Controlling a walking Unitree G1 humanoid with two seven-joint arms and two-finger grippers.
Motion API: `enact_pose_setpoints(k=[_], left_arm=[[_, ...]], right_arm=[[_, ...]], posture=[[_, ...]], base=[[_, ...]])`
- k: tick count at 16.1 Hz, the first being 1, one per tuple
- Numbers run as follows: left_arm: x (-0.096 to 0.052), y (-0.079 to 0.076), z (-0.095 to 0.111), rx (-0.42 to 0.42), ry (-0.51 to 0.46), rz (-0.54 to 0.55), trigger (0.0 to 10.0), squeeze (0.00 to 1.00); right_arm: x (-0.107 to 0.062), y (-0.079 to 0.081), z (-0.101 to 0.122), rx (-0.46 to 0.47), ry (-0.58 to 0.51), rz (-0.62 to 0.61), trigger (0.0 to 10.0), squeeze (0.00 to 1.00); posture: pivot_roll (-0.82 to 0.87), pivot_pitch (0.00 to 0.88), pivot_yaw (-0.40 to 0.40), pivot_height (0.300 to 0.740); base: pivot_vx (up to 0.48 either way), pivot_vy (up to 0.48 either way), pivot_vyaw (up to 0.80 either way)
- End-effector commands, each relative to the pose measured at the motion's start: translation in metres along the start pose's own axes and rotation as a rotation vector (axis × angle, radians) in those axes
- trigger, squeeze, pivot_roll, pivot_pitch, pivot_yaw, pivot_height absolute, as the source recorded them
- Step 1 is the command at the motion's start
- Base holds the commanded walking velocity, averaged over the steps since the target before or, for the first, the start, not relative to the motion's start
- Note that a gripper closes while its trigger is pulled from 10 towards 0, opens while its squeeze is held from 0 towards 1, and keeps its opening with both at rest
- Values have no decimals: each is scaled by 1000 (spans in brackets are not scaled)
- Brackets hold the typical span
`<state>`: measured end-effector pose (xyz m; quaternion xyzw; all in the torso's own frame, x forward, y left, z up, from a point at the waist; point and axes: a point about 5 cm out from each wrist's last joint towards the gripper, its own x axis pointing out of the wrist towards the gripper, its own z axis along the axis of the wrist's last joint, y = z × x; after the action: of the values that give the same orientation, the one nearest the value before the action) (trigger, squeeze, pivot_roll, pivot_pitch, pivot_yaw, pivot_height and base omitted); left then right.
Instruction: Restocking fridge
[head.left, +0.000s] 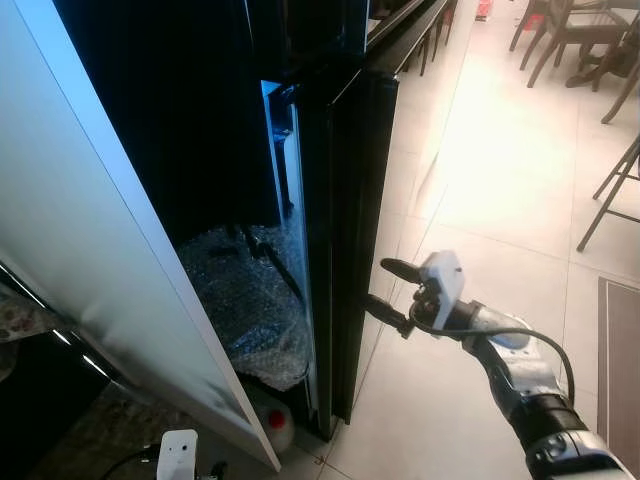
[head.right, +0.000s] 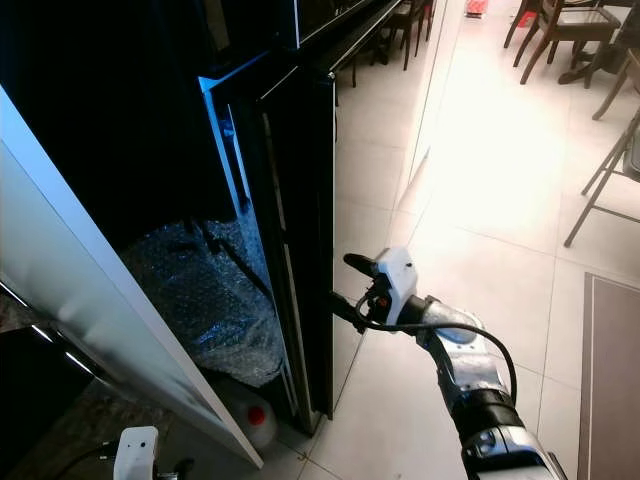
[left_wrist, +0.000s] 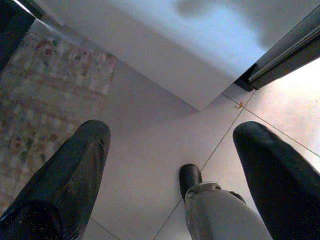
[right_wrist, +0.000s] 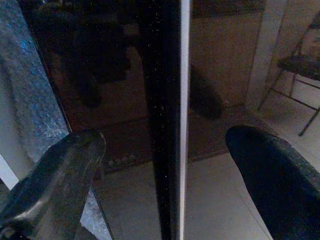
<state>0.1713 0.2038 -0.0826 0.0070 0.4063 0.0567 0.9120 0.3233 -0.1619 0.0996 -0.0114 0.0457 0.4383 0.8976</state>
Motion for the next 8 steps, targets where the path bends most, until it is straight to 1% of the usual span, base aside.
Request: enact_pose_setpoints(k=[1, 4, 6, 8], left_arm=[[-1, 6, -1, 2, 0, 20, 10000, 0], [-1, 7, -1, 7, 1, 21, 10000, 0], [-1, 7, -1, 10, 0, 20, 10000, 0], [0, 6, 1, 11, -4, 18, 10000, 0]], right_arm=[[5, 1, 6, -9, -10, 45, 10000, 0], [10, 5, 9, 5, -15, 120, 10000, 0], [15, 7, 10, -3, -8, 141, 10000, 0], [24, 11, 8, 9, 0, 172, 10000, 0]], posture=[[-97, 0, 68, 740], [-93, 0, 70, 740], [-93, 0, 70, 740], [-95, 0, 74, 740]], base=[[0, 0, 0], [0, 0, 0], [0, 0, 0], [0, 0, 0]])
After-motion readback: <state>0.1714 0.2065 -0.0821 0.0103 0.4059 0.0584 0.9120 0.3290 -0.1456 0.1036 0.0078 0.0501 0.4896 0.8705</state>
